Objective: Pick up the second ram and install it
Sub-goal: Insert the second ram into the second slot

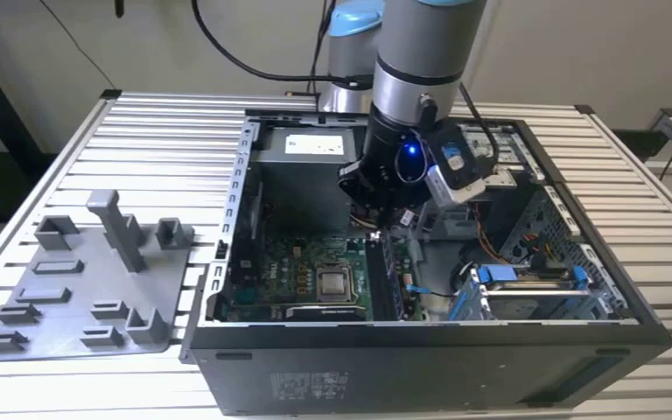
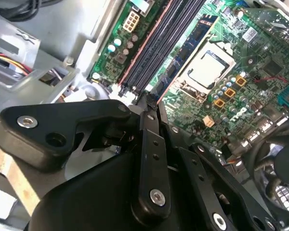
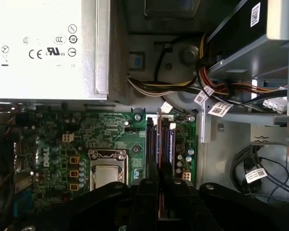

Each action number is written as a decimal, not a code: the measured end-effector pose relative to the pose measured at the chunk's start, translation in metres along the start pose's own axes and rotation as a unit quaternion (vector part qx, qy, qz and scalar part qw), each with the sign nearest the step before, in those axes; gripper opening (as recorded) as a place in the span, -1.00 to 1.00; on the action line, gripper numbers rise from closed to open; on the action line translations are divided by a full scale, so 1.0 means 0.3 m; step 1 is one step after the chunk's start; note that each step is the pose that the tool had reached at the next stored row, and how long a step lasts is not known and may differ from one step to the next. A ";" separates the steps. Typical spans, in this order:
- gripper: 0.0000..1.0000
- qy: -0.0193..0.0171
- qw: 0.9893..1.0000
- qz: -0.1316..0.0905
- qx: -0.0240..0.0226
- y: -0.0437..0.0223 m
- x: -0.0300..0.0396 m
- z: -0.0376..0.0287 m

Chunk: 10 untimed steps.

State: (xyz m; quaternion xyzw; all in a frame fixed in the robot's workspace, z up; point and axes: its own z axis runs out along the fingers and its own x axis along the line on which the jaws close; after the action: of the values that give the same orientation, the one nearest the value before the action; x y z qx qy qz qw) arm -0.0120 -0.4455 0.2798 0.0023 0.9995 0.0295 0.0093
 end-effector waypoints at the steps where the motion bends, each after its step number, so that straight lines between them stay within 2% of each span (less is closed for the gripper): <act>1: -0.72 0.000 1.000 0.000 0.000 -0.006 0.001 0.005; 10: -0.72 -0.001 1.000 0.011 0.000 -0.063 0.005 0.054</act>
State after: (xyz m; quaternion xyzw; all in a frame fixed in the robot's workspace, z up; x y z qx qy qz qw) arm -0.0131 -0.4636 0.2624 0.0133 0.9994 0.0294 0.0096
